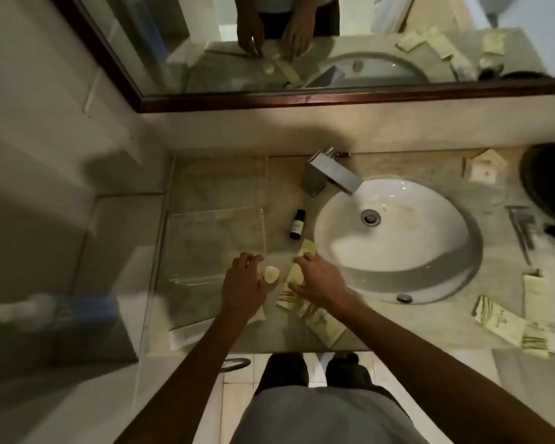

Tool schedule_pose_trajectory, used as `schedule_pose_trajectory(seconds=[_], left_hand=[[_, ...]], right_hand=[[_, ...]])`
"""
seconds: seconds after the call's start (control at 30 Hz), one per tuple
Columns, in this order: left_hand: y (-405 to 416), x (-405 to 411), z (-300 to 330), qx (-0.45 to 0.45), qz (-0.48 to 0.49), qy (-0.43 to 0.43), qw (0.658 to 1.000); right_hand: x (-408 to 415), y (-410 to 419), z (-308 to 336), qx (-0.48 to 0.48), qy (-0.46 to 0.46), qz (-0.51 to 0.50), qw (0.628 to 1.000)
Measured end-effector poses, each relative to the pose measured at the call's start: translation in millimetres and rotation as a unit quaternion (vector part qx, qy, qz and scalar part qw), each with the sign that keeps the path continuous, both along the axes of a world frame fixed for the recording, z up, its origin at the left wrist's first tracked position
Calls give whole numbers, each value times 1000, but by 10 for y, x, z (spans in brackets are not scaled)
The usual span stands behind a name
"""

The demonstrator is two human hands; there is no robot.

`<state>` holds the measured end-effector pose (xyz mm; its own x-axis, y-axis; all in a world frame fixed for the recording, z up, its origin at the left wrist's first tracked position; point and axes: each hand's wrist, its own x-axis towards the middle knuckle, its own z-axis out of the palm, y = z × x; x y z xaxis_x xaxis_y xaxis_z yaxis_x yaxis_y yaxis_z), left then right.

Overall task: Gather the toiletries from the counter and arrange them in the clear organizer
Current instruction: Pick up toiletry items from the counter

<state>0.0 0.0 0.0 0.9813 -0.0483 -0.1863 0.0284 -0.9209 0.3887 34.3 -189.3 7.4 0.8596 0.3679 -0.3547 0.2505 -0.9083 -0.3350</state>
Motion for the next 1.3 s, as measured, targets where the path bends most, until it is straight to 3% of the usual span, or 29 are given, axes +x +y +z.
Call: schedule_pose_trajectory(seconds=[0.17, 0.3, 0.43, 0.6, 0.77, 0.97, 1.03, 1.1, 1.2, 1.3], left_hand=[[250, -103, -113, -9, 63, 32, 997], [299, -133, -155, -23, 68, 31, 997], [229, -170, -174, -24, 58, 21, 998], [-26, -181, -208, -52, 46, -19, 997], [-384, -33, -321, 51, -47, 36, 997], [-569, 205, -346, 115, -73, 123, 983], [-603, 263, -306, 70, -38, 96, 992], [-577, 295, -224, -28, 62, 64, 996], [-377, 381, -167, -171, 174, 14, 970], [-80, 499, -200, -232, 227, 12, 946]], right_hand=[[-47, 474, -285, 22, 46, 20, 998], [-3, 532, -391, 30, 14, 2, 999], [2, 392, -463, -36, -36, 14, 999], [-26, 95, -422, -34, -32, -16, 999], [4, -169, -327, 43, -61, -79, 994], [63, -388, -208, 102, -52, -107, 988], [117, -473, -197, 112, -51, -107, 987], [215, -524, -217, 122, -43, -110, 985], [443, -463, -236, 136, -42, -127, 982], [754, -275, -292, 130, -18, -172, 976]])
